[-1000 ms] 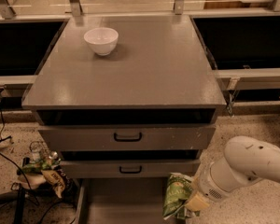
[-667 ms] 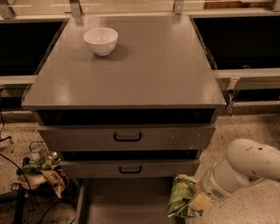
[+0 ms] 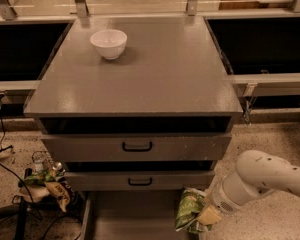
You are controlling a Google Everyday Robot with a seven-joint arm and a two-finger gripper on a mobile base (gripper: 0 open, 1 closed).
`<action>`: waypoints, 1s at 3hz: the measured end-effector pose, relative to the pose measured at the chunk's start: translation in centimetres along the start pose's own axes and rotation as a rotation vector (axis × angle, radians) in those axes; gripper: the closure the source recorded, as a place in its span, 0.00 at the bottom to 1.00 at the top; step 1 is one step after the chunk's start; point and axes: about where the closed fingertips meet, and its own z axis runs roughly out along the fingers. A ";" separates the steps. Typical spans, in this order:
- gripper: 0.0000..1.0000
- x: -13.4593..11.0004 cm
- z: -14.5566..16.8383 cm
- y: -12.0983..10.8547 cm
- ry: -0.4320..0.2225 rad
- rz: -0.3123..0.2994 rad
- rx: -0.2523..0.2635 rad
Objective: Place green jalapeno chip bag into bottom drawer
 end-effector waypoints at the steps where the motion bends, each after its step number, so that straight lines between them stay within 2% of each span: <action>1: 1.00 -1.1 5.4 -0.8 0.019 -0.011 -0.064; 2: 1.00 -0.9 5.8 -0.8 0.022 -0.006 -0.067; 3: 1.00 -0.2 7.9 -1.1 0.032 0.016 -0.082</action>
Offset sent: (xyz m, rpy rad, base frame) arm 0.0172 0.0338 -0.0634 0.0279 0.0745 0.0463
